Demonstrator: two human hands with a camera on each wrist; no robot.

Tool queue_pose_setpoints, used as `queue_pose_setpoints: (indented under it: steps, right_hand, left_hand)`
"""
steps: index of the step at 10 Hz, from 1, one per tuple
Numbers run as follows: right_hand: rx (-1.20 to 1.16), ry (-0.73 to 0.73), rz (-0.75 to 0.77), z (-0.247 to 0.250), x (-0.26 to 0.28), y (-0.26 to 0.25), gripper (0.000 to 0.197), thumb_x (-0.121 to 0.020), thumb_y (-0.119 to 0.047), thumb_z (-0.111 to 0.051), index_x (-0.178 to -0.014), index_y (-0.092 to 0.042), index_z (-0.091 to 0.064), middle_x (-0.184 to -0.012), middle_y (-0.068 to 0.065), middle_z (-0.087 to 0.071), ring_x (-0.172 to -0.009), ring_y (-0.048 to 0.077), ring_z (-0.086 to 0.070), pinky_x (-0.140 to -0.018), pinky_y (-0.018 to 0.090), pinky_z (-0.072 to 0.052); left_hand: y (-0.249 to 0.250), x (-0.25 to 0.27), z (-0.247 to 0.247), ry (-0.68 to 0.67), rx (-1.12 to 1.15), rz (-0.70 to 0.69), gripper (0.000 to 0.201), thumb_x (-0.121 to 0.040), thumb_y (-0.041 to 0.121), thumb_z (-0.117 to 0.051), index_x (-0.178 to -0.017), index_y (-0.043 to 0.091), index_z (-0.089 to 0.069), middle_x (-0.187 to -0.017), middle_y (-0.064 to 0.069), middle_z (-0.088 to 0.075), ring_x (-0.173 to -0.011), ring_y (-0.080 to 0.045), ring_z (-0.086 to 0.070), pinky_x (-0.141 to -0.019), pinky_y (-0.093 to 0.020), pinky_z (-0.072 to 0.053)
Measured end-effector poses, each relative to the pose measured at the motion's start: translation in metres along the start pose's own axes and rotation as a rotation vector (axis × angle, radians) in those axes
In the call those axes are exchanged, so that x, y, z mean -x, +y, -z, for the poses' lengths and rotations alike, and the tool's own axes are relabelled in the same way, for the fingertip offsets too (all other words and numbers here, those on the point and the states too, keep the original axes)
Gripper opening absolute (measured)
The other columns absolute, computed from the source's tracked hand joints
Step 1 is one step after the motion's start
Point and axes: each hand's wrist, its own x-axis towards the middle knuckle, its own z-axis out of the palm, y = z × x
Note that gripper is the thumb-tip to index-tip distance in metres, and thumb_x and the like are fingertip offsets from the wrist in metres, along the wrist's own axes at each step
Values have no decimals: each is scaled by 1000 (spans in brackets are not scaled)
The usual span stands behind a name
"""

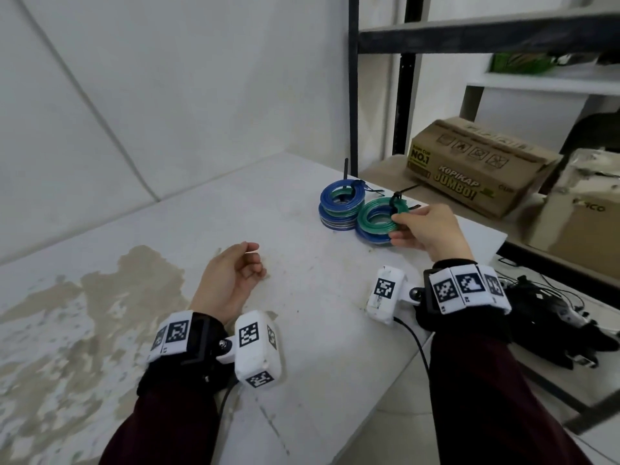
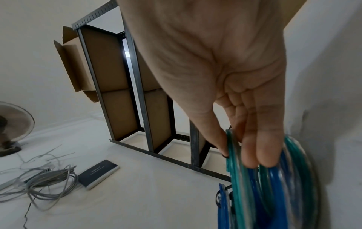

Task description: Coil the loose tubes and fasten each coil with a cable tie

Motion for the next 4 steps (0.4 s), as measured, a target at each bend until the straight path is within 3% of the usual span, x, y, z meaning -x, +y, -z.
queue_pose_setpoints:
  steps: [1, 2, 3, 4]
  right_hand:
    - [54, 9, -7, 0, 2, -4, 22, -85, -3, -68, -94, -2, -48, -71, 17, -60, -46, 19, -61, -49, 37, -58]
    - [142, 4, -25, 0, 6, -5, 24, -87, -8, -67, -76, -5, -46, -70, 15, -55, -50, 21, -56, -52, 40, -58]
    - [308, 61, 28, 3, 4, 0, 29, -87, -21, -68, -68, -8, -50, -70, 13, -56, -62, 27, -56, -71, 45, -57]
    - [409, 179, 199, -2, 3, -6, 27, -89, -35, -62, -79, -10, -56, -92, 13, -62, -83, 29, -53, -77, 38, -48]
  left_hand:
    - [0, 0, 1, -8, 9, 1, 25, -99, 11, -39, -81, 5, -56, -52, -1, -57, -44, -10, -53, -50, -20, -51]
    - [0, 1, 2, -5, 15, -3, 26, -99, 11, -39, -81, 4, -56, -52, -2, -57, -43, -10, -53, -49, -20, -50]
    - [0, 2, 4, -8, 36, -2, 26, -100, 11, -39, -81, 4, -56, -51, -2, -57, -43, -10, -53, -48, -20, -50]
    - [0, 4, 6, 3, 48, 5, 26, -99, 11, -39, -81, 4, -56, -51, -2, -56, -43, -10, -53, -49, -20, -50]
